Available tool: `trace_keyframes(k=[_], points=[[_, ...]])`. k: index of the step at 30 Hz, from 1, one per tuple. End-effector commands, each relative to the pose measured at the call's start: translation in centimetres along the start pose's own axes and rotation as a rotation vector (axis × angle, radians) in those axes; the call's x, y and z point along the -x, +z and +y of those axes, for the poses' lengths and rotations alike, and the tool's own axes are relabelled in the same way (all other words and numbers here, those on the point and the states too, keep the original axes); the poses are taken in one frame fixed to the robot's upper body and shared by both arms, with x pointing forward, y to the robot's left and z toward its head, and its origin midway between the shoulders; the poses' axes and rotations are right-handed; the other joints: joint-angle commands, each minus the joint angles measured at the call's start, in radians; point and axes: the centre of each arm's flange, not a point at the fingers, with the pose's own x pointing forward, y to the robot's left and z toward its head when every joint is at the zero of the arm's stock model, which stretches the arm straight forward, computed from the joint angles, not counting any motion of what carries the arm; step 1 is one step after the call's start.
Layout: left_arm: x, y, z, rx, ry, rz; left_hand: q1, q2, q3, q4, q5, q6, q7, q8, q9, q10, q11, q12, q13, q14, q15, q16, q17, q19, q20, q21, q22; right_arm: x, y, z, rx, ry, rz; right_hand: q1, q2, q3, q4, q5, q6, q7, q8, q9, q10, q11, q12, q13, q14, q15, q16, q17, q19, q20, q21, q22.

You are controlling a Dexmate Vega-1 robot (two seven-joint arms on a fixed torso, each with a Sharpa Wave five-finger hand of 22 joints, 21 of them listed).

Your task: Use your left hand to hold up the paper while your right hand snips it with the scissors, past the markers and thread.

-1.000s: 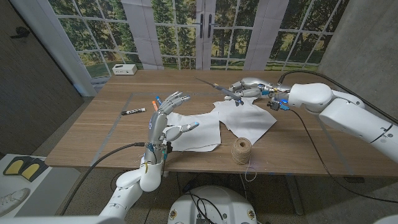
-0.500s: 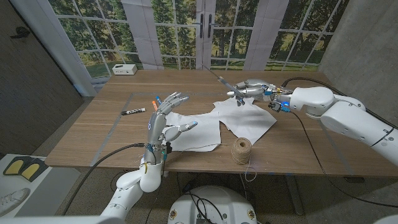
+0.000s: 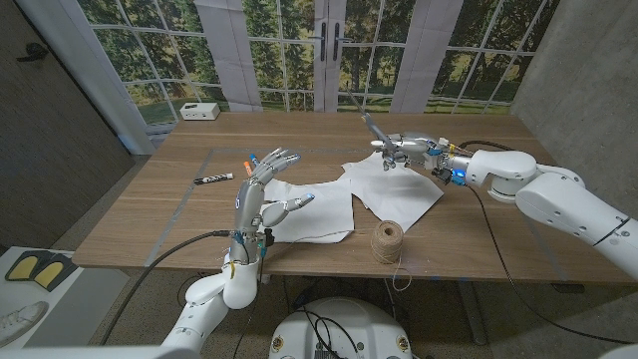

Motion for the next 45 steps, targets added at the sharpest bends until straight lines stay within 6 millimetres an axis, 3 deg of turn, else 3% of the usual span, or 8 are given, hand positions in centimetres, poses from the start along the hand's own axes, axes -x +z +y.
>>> trace_keyframes(k=[1, 11, 15, 18, 28, 33, 34, 45], points=[[0.1, -0.1, 0.0, 0.0, 0.008, 0.011, -0.001, 0.008, 0.0, 0.005, -0.003, 0.014, -0.001, 0.007, 0.002, 0.011, -0.001, 0.001, 0.002, 0.011, -0.177, 0.004, 0.003, 0.0, -0.161, -0.002, 0.001, 0.5, -1.4, 0.2, -0.146, -0.051, 0.037, 0.023, -0.025, -0.006, -0.014, 0.017, 0.28, 0.154, 0.017, -0.018, -0.008, -0.038, -0.004, -0.016, 0.003, -0.109, 0.015, -0.005, 0.003, -0.086, 0.025, 0.008], [0.4, -0.2, 0.1, -0.008, 0.015, 0.022, -0.003, 0.011, -0.001, 0.006, -0.007, 0.026, -0.001, 0.007, 0.001, 0.019, -0.001, 0.001, 0.002, 0.015, -0.176, 0.004, 0.003, -0.001, -0.16, -0.001, 0.001, 1.0, -1.5, 0.7, -0.19, -0.123, 0.079, 0.039, -0.01, -0.006, -0.025, 0.031, 0.286, 0.159, 0.016, -0.027, 0.012, -0.04, 0.041, 0.025, 0.029, -0.109, 0.037, -0.022, 0.012, -0.097, 0.102, 0.048], [0.3, -0.2, 0.5, -0.014, 0.03, 0.024, -0.004, 0.012, -0.001, 0.006, -0.009, 0.033, -0.001, 0.008, 0.001, 0.021, -0.001, 0.001, 0.002, 0.016, -0.176, 0.004, 0.003, -0.001, -0.16, -0.001, 0.001, 1.2, -1.4, 0.8, -0.201, -0.16, 0.091, 0.046, -0.007, -0.007, -0.032, 0.031, 0.316, 0.178, 0.016, -0.048, 0.049, -0.035, 0.077, 0.055, 0.053, -0.11, 0.054, -0.029, 0.026, -0.096, 0.131, 0.047], [0.2, -0.3, 0.8, -0.021, 0.038, 0.023, -0.003, 0.017, -0.002, 0.006, -0.015, 0.141, -0.001, 0.008, -0.009, 0.074, -0.001, 0.002, 0.001, 0.028, -0.177, 0.003, 0.002, -0.002, -0.16, -0.002, 0.001, 1.3, -1.4, 0.8, -0.208, -0.163, 0.103, 0.048, -0.007, -0.008, -0.034, 0.031, 0.314, 0.176, 0.021, -0.04, 0.048, -0.032, 0.093, 0.078, 0.061, -0.11, 0.058, -0.036, 0.032, -0.099, 0.158, 0.064], [0.4, -0.5, 1.5, -0.04, 0.069, 0.035, -0.006, 0.014, -0.002, 0.007, -0.017, 0.118, -0.001, -0.009, -0.008, 0.055, -0.001, -0.001, 0.001, 0.03, -0.177, 0.003, 0.003, -0.003, -0.16, -0.001, 0.002, 1.7, -1.9, 1.7, -0.289, -0.167, 0.083, 0.04, 0.001, -0.016, -0.031, 0.025, 0.283, 0.167, 0.027, -0.019, 0.032, -0.035, 0.103, 0.109, 0.061, -0.11, 0.074, -0.067, 0.033, -0.113, 0.203, 0.057], [0.6, -0.5, 1.6, -0.047, 0.07, 0.037, -0.007, 0.016, -0.001, 0.008, -0.018, 0.114, -0.001, -0.007, -0.006, 0.055, -0.001, 0.0, 0.001, 0.031, -0.177, 0.003, 0.003, -0.003, -0.16, -0.001, 0.001, 2.2, -2.5, 2.2, -0.378, -0.183, 0.026, 0.026, 0.004, -0.024, -0.024, 0.023, 0.266, 0.173, 0.031, -0.005, 0.034, -0.036, 0.067, 0.055, 0.052, -0.11, 0.073, -0.091, 0.038, -0.118, 0.209, 0.039], [0.6, -0.5, 1.6, -0.05, 0.069, 0.037, -0.007, 0.016, -0.001, 0.007, -0.018, 0.114, -0.001, -0.006, -0.005, 0.054, -0.001, 0.0, 0.001, 0.031, -0.177, 0.003, 0.003, -0.003, -0.16, -0.001, 0.001, 2.3, -2.5, 2.3, -0.388, -0.193, 0.027, 0.025, 0.006, -0.025, -0.024, 0.023, 0.263, 0.169, 0.033, -0.002, 0.025, -0.038, 0.08, 0.079, 0.053, -0.11, 0.074, -0.094, 0.036, -0.12, 0.206, 0.03], [0.2, 0.0, 1.6, -0.049, 0.077, 0.029, -0.007, 0.017, -0.001, 0.007, -0.02, 0.12, -0.001, 0.001, 0.0, 0.058, -0.001, 0.001, 0.001, 0.034, -0.177, 0.003, 0.003, -0.003, -0.16, -0.001, 0.001, 2.2, -2.7, 3.2, -0.512, -0.156, -0.114, 0.018, 0.02, -0.027, -0.019, 0.024, 0.24, 0.163, 0.011, -0.024, 0.009, -0.041, 0.031, 0.005, 0.035, -0.111, 0.068, -0.13, 0.013, -0.121, 0.2, -0.021]])
